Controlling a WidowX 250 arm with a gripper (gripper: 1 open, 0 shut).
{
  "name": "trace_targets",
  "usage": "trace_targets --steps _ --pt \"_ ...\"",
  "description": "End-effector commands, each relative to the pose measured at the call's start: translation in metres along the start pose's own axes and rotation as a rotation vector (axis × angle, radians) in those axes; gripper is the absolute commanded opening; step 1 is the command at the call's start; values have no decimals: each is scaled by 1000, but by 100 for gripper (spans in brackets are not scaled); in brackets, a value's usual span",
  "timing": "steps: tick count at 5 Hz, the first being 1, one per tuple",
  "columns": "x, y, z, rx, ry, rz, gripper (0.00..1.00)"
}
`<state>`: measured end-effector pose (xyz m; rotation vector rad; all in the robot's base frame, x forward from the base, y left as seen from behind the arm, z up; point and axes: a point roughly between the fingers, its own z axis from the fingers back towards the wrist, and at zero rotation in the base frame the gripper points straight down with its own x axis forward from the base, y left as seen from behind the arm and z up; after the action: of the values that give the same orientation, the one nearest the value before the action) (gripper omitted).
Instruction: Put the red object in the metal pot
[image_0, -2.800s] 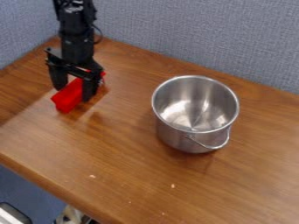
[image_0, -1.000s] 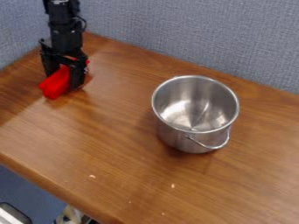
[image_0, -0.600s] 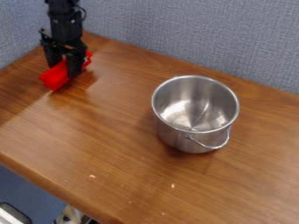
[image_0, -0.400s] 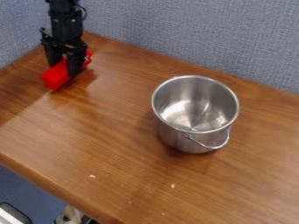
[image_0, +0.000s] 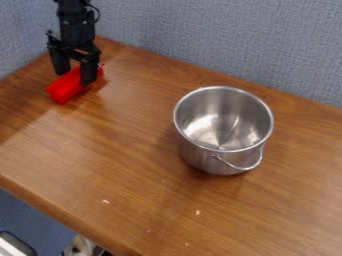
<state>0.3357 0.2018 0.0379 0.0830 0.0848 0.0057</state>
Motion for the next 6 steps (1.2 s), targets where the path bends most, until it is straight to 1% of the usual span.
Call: trace_targets --steps 1,2,3,4,6 --pt "7 -2 10 57 -49 -2 100" --pt "8 -13 2 70 -52 -12 100" --pt "15 -14 3 71 -52 -6 0" --pt "21 -16 4 69 -50 1 0" --pt "11 -37 12 70 -35 108 0"
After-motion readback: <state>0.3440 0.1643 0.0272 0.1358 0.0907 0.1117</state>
